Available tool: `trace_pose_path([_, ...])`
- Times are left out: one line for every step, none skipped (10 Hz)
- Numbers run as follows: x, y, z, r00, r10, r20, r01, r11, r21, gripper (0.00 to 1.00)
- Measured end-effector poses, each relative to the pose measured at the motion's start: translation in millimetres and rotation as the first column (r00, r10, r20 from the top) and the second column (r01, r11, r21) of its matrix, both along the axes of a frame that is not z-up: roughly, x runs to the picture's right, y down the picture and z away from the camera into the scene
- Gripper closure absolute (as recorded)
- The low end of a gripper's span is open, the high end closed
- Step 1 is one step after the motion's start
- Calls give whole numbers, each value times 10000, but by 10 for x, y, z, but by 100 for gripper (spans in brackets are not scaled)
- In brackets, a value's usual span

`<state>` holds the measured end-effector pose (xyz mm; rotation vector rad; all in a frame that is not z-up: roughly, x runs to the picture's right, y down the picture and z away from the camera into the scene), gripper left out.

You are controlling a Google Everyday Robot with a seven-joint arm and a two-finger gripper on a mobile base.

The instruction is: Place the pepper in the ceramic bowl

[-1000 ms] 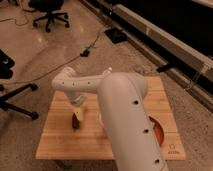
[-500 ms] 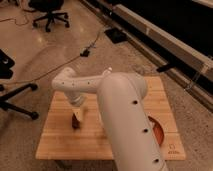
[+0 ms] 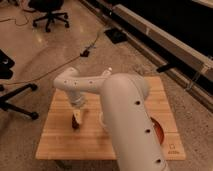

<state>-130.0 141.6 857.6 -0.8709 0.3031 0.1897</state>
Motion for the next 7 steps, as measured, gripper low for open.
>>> trace_pose_path([-20,13,-6,9999,105,32,-105,9999,-87,20])
trace_pose_path([-60,41,-15,9998,208,60,-207,9997,-149,20])
trace_pose_path([-118,80,-30,9995,317,60,-316,9994,-147,20])
trace_pose_path([-163,102,-50,9994,354,39,-354,9994,-62,20])
trace_pose_path([-235,133,-71,9993,363,30,-364,9993,39,20])
trace_pose_path([-359,185,-107,9996,290,24,-290,9993,231,20])
trace_pose_path([-407,209,-121,9997,258,4,-258,9992,297,20])
